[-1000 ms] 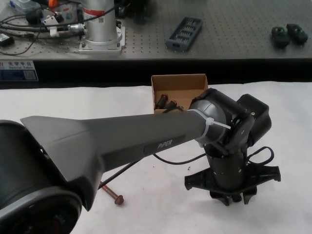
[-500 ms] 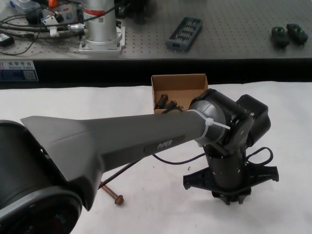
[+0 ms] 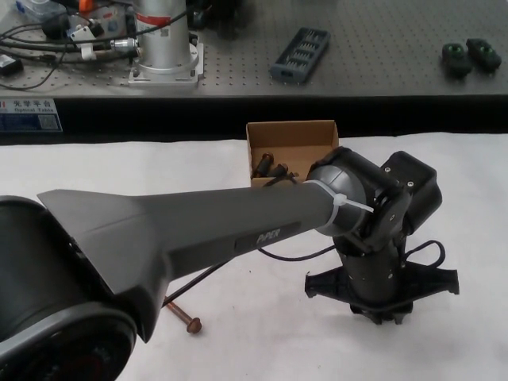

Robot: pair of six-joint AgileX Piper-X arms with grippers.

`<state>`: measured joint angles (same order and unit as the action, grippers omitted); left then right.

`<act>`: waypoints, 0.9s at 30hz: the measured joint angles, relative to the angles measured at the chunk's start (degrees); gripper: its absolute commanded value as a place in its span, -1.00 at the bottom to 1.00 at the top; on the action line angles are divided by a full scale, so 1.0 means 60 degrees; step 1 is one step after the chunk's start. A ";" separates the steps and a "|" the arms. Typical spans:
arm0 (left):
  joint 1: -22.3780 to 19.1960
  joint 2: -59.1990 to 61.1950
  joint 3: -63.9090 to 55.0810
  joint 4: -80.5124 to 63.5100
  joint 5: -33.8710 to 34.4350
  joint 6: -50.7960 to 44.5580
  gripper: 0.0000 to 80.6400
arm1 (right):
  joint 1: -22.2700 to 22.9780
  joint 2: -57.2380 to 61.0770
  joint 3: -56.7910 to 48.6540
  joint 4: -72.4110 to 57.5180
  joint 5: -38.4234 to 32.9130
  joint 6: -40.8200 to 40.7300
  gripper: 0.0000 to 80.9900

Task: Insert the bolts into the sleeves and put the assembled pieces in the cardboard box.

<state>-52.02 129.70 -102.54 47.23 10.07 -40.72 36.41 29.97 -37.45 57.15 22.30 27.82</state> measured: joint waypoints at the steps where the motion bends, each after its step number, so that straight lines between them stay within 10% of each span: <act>1: 0.0000 0.0000 0.0000 -0.0035 0.0000 0.0246 -0.89 | 0.0000 0.0000 0.0000 0.0000 0.0000 -0.0014 -0.53; 27: 0.0305 -0.1201 0.0204 -0.0727 -0.0895 0.3128 -0.89 | 0.0000 0.0103 0.0000 -0.0165 -0.0186 -0.0269 -0.53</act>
<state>-50.19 122.50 -101.31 42.87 4.70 -21.96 36.41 30.59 -37.45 56.15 21.19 26.21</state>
